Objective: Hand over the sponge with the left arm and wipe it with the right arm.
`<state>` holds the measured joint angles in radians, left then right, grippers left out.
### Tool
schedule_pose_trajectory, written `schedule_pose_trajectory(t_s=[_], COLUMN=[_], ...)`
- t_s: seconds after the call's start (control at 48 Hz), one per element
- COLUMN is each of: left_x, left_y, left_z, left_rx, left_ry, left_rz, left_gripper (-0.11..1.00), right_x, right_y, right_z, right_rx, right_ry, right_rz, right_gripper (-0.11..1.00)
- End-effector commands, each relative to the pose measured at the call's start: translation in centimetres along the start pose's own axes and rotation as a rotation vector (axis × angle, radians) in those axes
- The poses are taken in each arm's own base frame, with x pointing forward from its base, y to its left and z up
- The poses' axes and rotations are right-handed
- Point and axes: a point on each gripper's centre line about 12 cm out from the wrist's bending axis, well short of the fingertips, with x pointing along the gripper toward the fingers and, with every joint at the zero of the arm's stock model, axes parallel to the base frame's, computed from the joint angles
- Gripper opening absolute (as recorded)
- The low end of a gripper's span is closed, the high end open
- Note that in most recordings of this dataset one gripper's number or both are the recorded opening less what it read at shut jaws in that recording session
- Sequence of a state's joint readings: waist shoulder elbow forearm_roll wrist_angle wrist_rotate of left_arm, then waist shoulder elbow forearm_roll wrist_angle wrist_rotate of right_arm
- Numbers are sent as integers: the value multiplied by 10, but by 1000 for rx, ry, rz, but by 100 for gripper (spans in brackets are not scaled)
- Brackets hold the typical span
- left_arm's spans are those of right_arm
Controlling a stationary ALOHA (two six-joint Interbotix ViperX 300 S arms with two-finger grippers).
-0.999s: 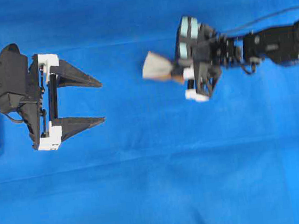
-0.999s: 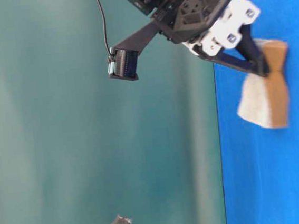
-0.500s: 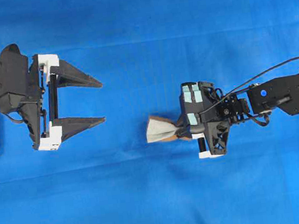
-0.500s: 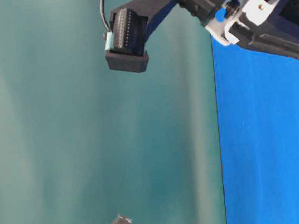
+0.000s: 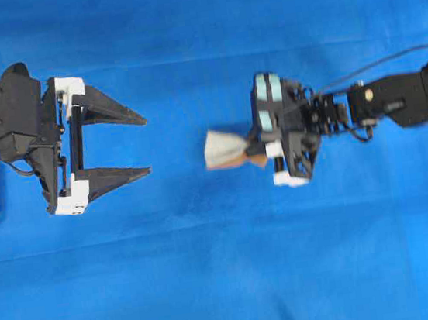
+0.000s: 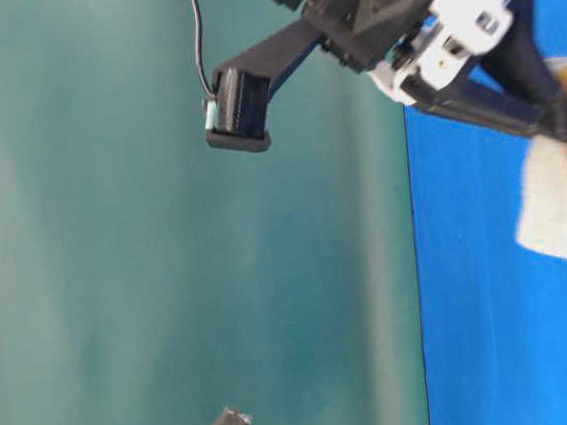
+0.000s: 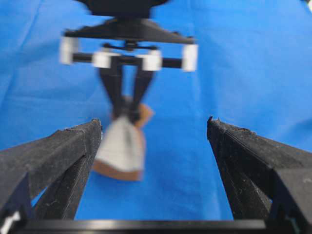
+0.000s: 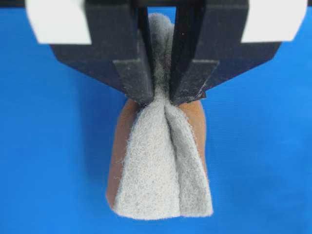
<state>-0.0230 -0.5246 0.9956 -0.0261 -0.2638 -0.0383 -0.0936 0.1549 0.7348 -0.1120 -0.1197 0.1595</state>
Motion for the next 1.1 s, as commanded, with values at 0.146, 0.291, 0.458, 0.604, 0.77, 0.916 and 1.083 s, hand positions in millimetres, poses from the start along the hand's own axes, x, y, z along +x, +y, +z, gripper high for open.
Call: schedule_pose_trajectory(t_s=[0.146, 0.291, 0.458, 0.604, 0.77, 0.916, 1.083], left_x=[1, 1, 1, 1, 1, 1, 1], left_y=[-1, -1, -1, -1, -1, -1, -1], left_z=[8, 8, 8, 8, 8, 8, 8], left_rx=[2, 3, 2, 2, 3, 2, 3], left_ry=[-30, -31, -31, -31, -31, -29, -29], left_rz=[-5, -4, -3, -3, -4, -3, -3], left_gripper=[87, 87, 87, 87, 87, 87, 87], right_x=[-3, -3, -3, -3, -3, -4, -7], right_y=[-20, -19, -16, -16, -15, -14, -14], right_z=[9, 8, 9, 10, 12, 16, 20], right_rx=[-19, -24, -27, -31, -34, -32, -31], right_ry=[-26, -23, -26, -28, -32, -44, -52], right_rz=[-34, -31, -26, -25, -24, -22, -24], right_gripper=[15, 15, 15, 15, 55, 74, 74])
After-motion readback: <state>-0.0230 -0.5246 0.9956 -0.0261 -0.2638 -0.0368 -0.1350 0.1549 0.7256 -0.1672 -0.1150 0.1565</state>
